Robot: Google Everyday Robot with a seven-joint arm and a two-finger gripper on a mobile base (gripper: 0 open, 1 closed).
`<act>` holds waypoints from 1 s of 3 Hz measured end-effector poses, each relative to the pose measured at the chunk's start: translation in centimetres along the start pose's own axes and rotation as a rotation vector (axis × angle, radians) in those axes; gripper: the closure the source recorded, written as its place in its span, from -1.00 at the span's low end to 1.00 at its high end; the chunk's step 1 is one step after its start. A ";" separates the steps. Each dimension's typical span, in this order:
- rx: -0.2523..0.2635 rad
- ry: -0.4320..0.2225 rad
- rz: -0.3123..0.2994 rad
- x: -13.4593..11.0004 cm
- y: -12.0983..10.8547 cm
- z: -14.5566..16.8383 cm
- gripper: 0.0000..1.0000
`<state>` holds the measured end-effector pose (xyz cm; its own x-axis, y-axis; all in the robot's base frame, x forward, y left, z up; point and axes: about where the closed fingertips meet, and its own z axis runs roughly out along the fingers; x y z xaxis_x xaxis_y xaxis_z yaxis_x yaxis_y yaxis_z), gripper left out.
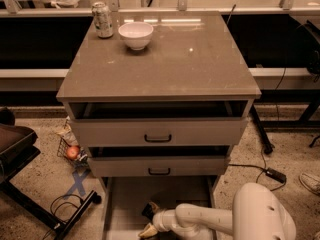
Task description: Pick rxbar chocolate from bottom drawer and place on counter
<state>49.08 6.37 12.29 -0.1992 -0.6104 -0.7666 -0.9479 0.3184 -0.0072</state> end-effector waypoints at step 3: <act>0.018 0.041 -0.012 0.8 -0.8 -0.1 0.74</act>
Offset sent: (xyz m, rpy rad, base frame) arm 0.0065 -0.0101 -0.0045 -0.0425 -0.0074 -0.0075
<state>49.67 5.51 11.73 -0.1979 -0.6433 -0.7396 -0.9458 0.3234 -0.0283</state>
